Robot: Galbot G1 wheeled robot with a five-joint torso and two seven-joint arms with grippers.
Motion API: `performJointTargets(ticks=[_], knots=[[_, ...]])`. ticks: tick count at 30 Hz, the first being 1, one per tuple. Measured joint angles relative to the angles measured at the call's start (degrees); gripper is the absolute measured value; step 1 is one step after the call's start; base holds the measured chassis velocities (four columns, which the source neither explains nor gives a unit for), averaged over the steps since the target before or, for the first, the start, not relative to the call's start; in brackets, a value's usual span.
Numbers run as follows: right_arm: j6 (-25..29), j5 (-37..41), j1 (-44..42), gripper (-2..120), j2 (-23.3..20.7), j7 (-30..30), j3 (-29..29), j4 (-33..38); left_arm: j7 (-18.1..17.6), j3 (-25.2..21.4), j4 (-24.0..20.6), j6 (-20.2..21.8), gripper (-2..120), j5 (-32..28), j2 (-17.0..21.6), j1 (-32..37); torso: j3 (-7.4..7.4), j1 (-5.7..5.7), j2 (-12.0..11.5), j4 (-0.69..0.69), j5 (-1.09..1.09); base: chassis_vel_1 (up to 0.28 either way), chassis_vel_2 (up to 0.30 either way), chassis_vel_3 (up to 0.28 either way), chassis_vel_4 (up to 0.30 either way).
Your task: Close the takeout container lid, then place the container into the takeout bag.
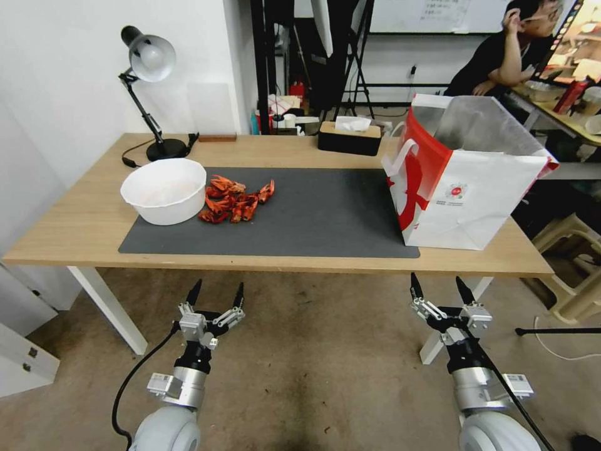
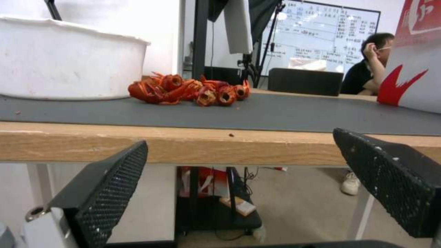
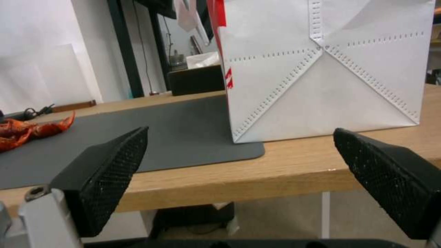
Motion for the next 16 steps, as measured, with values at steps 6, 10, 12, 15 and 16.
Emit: performJointTargets(ticks=[6, 10, 12, 15, 16], knots=[[0.0, 0.0, 0.0, 100, 0.0, 0.0, 0.0, 0.0, 0.0, 0.0, 0.0, 0.1, 100, 0.0, 0.0, 0.0, 0.0, 0.0, 0.0, 0.0, 0.0, 0.0, 0.0, 0.0, 0.0], [-0.1, 0.0, 0.1, 100, -0.1, 0.0, 0.0, 0.0, 0.0, 0.0, 0.0, 0.1, 100, 0.0, 0.0, 0.0, 0.0, 0.0, 0.0, 0.0, 0.0, 0.0, 0.0, 0.0, 0.0], [-0.1, 0.1, 0.1, 100, -0.1, 0.0, 0.0, 0.0, -0.1, 0.0, 0.0, 0.1, 100, 0.0, 0.0, 0.0, 0.0, 0.0, 0.0, 0.0, 0.0, 0.0, 0.0, 0.0, 0.0], [-0.1, 0.1, 0.1, 100, -0.1, 0.0, 0.0, 0.1, -0.1, 0.0, 0.0, 0.1, 100, 0.0, 0.0, 0.0, 0.0, 0.0, 0.0, 0.0, 0.0, 0.0, 0.0, 0.0, 0.0], [-0.1, 0.1, 0.1, 100, -0.1, 0.0, 0.0, 0.1, -0.1, 0.0, 0.0, 0.1, 100, 0.0, 0.0, 0.0, 0.0, 0.0, 0.0, 0.0, 0.0, 0.0, 0.0, 0.0, 0.0]])
